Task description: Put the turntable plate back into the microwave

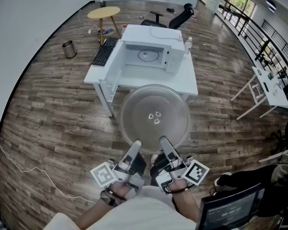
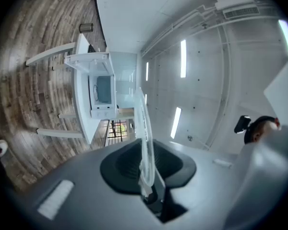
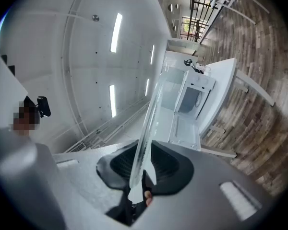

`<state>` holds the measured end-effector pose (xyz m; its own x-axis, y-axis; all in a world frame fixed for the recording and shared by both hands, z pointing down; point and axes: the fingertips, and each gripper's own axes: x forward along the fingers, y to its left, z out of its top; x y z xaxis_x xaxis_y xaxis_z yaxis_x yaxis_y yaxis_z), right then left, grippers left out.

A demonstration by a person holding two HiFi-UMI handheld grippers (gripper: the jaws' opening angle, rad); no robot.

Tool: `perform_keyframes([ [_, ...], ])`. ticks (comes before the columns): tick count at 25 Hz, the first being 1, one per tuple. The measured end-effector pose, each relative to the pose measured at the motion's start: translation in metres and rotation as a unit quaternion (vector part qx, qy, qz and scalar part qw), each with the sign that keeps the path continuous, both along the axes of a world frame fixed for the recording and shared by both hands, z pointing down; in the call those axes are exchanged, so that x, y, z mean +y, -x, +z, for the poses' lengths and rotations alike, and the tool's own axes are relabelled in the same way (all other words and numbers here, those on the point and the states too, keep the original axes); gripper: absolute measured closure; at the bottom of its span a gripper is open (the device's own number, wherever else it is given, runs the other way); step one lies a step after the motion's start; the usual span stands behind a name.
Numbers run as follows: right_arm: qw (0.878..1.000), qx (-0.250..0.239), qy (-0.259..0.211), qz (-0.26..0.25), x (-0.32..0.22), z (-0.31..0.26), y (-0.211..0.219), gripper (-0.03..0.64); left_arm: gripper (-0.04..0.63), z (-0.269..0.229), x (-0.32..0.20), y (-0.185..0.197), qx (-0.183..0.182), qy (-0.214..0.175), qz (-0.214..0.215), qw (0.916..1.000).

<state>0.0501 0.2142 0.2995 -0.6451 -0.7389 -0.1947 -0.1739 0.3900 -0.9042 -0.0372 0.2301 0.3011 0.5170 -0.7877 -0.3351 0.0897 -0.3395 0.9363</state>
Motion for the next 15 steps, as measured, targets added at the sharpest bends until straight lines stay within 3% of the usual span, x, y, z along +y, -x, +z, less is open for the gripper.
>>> perform_keyframes([
  [12, 1.000, -0.004, 0.009, -0.025, -0.087, 0.014, -0.007, 0.549, 0.518, 0.014, -0.082, -0.009, -0.034, 0.002, -0.025, 0.9991],
  [15, 0.999, 0.005, 0.015, -0.040, -0.118, 0.020, -0.008, 0.549, 0.518, 0.021, -0.111, -0.012, -0.028, 0.013, -0.035, 0.9989],
])
